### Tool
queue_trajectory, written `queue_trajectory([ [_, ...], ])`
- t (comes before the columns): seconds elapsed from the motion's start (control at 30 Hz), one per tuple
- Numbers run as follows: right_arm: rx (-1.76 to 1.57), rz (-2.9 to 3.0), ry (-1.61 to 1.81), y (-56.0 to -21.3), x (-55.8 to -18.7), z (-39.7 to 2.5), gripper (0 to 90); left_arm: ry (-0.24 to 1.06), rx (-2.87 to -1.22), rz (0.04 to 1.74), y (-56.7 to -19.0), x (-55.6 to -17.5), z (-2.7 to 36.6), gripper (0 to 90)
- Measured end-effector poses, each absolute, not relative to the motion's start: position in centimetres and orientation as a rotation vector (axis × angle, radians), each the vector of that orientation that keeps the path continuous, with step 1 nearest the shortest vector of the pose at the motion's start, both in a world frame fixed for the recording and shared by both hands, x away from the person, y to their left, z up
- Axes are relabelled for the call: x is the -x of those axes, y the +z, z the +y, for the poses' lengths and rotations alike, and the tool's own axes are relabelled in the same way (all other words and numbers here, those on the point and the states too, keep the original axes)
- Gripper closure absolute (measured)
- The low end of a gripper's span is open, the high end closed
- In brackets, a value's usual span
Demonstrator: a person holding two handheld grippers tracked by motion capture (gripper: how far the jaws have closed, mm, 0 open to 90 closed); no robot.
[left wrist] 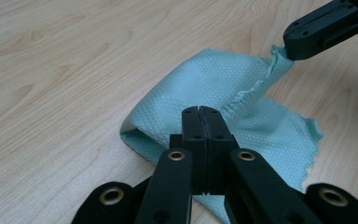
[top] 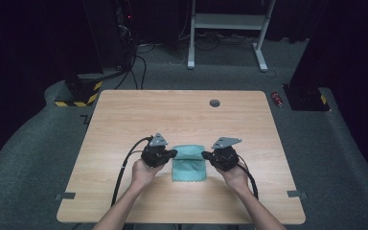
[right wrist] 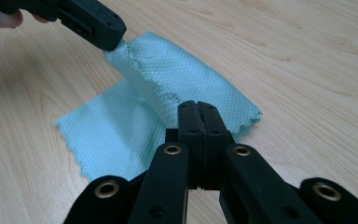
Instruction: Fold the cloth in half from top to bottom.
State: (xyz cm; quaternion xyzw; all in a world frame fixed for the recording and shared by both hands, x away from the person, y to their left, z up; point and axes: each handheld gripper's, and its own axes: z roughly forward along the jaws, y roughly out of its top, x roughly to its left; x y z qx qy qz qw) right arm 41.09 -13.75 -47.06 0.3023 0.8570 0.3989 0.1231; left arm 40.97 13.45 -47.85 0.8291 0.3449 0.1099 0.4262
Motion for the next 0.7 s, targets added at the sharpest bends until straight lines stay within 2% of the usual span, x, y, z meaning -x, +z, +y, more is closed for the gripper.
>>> queue_trajectory([
  [0.7, -0.867, 2.533, 1.163, -48.4, -39.1, -14.3, 90.0, 0.258, -2.086, 0.83, -48.7, -39.0, 13.2, 89.7],
])
